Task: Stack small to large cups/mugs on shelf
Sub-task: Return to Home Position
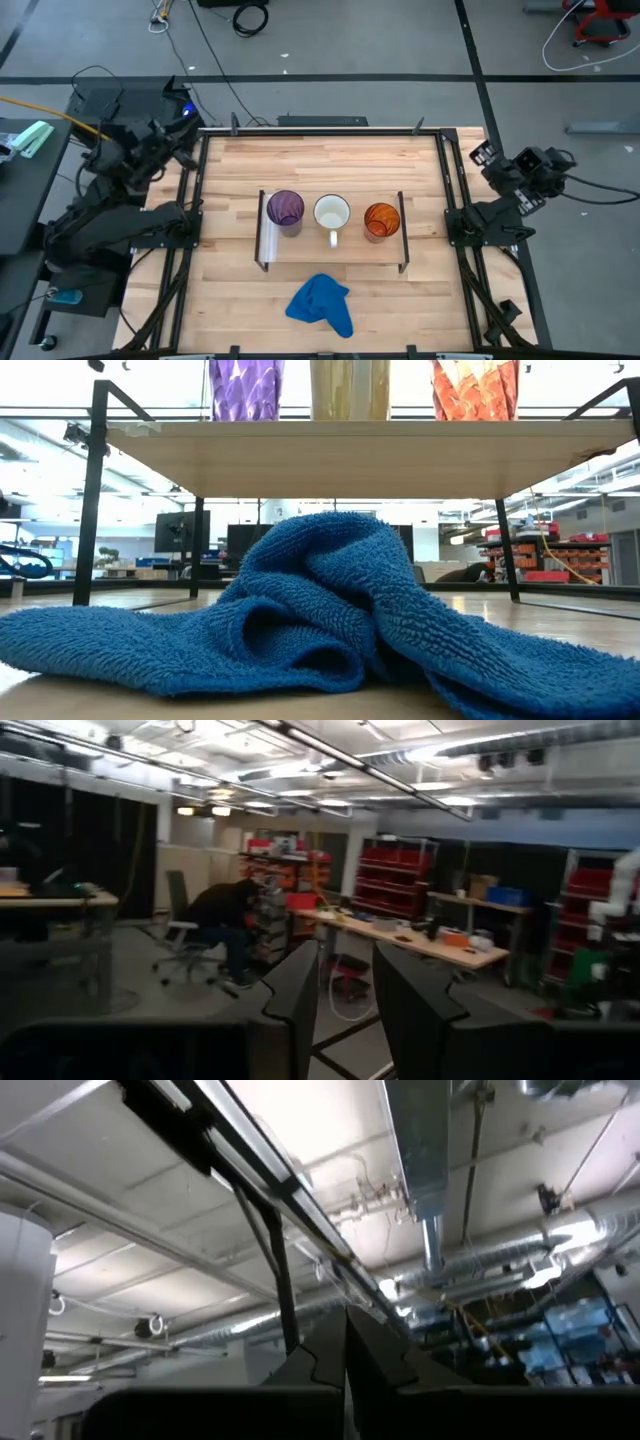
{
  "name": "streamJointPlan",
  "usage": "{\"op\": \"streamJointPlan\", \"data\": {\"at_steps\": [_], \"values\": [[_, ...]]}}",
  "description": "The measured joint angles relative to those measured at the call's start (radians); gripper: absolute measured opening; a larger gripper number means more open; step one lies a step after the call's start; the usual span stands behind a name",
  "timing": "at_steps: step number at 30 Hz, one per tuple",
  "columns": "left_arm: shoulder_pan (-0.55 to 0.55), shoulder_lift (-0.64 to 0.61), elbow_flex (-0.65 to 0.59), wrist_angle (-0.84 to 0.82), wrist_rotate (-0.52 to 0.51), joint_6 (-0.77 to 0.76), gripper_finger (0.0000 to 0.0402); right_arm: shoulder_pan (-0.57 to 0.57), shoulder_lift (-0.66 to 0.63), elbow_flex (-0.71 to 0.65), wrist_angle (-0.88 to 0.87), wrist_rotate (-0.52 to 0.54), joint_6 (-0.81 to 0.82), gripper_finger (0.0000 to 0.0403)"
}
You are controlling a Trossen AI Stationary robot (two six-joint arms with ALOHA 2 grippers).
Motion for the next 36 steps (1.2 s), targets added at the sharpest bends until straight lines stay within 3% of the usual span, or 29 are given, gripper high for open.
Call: {"op": "streamJointPlan", "data": {"at_steps": [15, 20, 23, 28, 36], "values": [[0.0, -0.216, -0.138, -0.079, -0.041, -0.046, 0.0107, 0.0, 0.0, -0.002, -0.04, 0.046, 0.023, 0.0014], [0.0, -0.262, -0.173, -0.117, -0.057, -0.053, 0.0107, -0.004, 0.004, -0.057, 0.039, 0.096, -0.025, 0.0014], [0.0, -0.29, -0.189, -0.125, -0.086, -0.059, 0.0107, -0.02, 0.005, -0.125, 0.177, 0.132, -0.073, 0.0014], [0.0, -0.315, -0.197, -0.119, -0.131, -0.054, 0.0107, -0.085, 0.006, -0.223, 0.349, 0.166, -0.117, 0.0014], [0.0, -0.315, -0.199, -0.119, -0.153, -0.021, 0.0107, -0.288, 0.031, -0.244, 0.379, 0.166, -0.109, 0.0014]]}}
